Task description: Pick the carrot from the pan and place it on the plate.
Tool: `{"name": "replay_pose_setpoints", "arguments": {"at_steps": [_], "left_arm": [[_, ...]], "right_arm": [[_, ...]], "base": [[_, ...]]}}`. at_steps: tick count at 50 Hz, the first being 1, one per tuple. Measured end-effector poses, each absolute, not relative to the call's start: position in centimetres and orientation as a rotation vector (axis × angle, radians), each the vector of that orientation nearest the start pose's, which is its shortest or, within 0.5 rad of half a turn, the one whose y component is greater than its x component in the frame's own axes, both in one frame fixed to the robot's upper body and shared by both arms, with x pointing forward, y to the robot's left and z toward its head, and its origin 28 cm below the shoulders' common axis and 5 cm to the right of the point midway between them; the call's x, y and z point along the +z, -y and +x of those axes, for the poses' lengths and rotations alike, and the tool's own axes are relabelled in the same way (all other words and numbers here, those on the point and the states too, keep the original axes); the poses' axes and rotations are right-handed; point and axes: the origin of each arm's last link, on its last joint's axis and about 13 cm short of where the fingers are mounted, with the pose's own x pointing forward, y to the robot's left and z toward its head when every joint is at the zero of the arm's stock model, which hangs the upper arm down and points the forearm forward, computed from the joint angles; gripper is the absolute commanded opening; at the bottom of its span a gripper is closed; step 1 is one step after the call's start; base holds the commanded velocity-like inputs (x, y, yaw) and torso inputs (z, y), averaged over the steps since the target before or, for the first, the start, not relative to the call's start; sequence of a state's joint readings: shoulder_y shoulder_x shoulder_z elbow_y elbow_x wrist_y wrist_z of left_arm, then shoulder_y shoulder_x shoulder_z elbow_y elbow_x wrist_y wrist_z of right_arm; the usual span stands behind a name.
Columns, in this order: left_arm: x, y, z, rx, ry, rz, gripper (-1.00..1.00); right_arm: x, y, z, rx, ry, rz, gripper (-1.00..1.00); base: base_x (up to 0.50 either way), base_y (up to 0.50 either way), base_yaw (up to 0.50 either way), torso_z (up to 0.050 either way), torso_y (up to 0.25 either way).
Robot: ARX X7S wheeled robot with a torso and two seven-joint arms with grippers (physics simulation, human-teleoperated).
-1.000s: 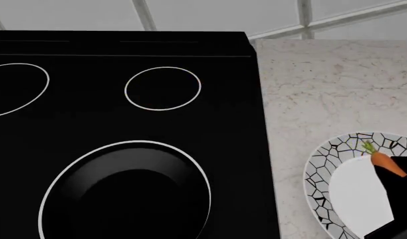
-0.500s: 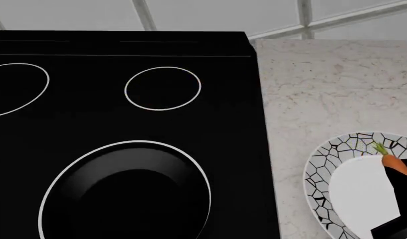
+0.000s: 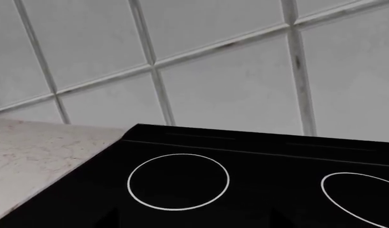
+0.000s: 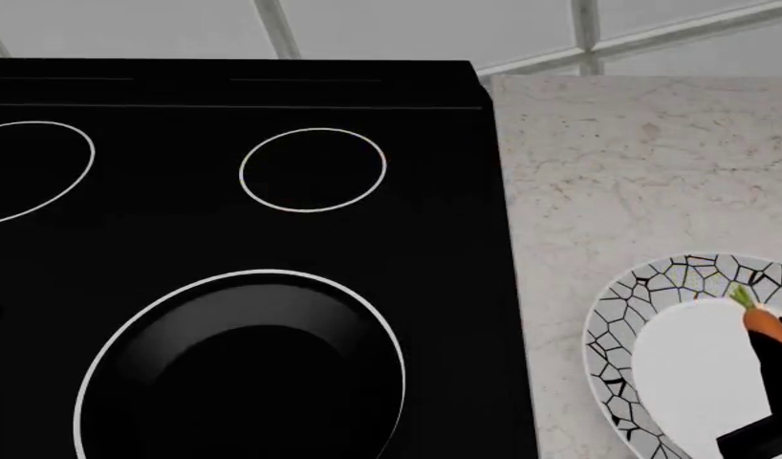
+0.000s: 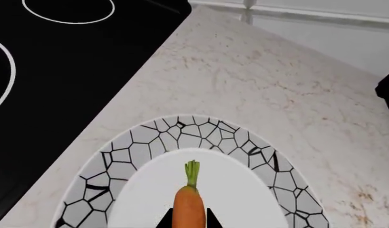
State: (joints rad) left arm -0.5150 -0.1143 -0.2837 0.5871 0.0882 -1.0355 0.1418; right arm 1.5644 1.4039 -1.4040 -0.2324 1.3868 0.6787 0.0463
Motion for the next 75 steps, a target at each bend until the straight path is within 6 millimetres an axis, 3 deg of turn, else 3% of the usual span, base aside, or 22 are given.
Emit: {"name": "replay_pose_setpoints", "arguments": {"at_steps": [75], "left_arm": [[17.6,-28.4,25.2,0.241,0.041,0.009,1.00]], "right_arm": [[22.6,27.5,23.6,0.229,-0.531,-0.294,-1.00]], "base": [[0.00,0.00,0.00,0.000,0.000]]}}
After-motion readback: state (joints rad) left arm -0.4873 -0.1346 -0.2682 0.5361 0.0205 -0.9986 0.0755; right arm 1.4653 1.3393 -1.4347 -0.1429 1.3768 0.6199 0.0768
